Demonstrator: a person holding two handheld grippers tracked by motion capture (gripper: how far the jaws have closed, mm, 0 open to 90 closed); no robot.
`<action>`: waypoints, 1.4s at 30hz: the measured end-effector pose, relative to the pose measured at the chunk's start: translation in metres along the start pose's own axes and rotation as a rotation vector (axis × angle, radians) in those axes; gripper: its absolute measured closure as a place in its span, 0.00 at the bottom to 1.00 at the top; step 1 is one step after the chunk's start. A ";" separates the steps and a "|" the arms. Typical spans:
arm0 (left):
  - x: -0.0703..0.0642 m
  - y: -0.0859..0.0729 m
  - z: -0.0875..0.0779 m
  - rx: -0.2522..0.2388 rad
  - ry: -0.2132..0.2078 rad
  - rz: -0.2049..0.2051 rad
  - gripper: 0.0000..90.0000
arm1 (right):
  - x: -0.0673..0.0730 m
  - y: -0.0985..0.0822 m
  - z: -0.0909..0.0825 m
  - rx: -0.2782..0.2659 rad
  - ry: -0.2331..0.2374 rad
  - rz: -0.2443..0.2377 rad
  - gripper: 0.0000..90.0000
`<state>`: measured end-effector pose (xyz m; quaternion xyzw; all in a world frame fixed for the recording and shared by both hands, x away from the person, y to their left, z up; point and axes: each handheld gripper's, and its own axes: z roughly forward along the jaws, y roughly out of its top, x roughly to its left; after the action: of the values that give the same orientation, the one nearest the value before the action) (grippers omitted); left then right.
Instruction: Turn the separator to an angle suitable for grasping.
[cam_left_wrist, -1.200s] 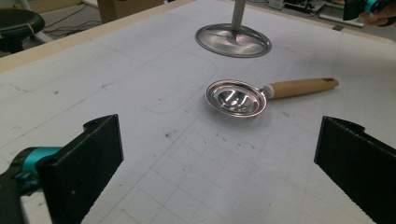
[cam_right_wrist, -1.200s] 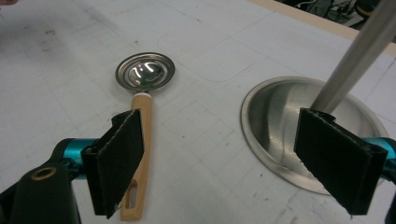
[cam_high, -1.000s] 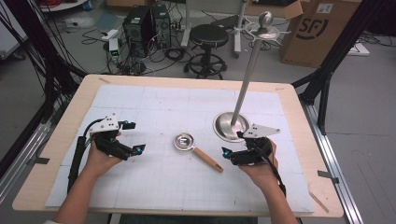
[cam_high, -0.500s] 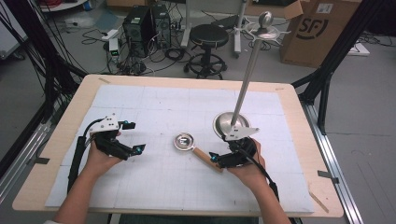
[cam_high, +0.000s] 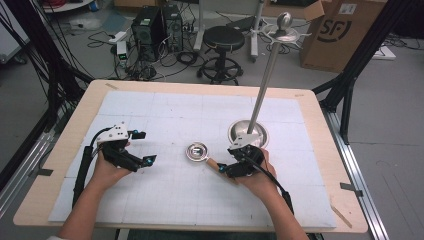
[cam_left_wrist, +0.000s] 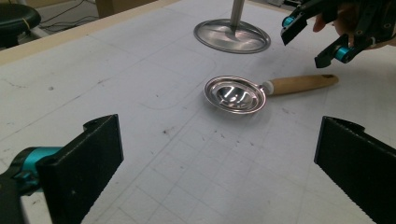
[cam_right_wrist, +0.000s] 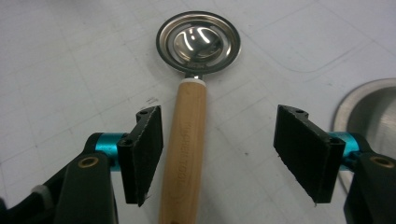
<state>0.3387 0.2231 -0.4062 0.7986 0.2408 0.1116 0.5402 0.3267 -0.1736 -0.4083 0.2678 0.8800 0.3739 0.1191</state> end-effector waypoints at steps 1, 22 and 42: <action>0.000 0.000 0.000 -0.002 0.001 0.001 0.02 | 0.001 0.001 0.001 0.012 0.006 0.000 0.37; 0.001 0.000 -0.001 -0.011 0.001 0.000 0.02 | 0.009 0.000 0.019 0.129 0.025 0.012 0.59; 0.001 0.000 -0.001 -0.010 0.003 0.002 0.02 | 0.022 0.002 0.029 0.190 -0.039 -0.040 0.66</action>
<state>0.3393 0.2240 -0.4056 0.7959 0.2402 0.1144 0.5439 0.3213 -0.1431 -0.4272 0.2676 0.9141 0.2810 0.1175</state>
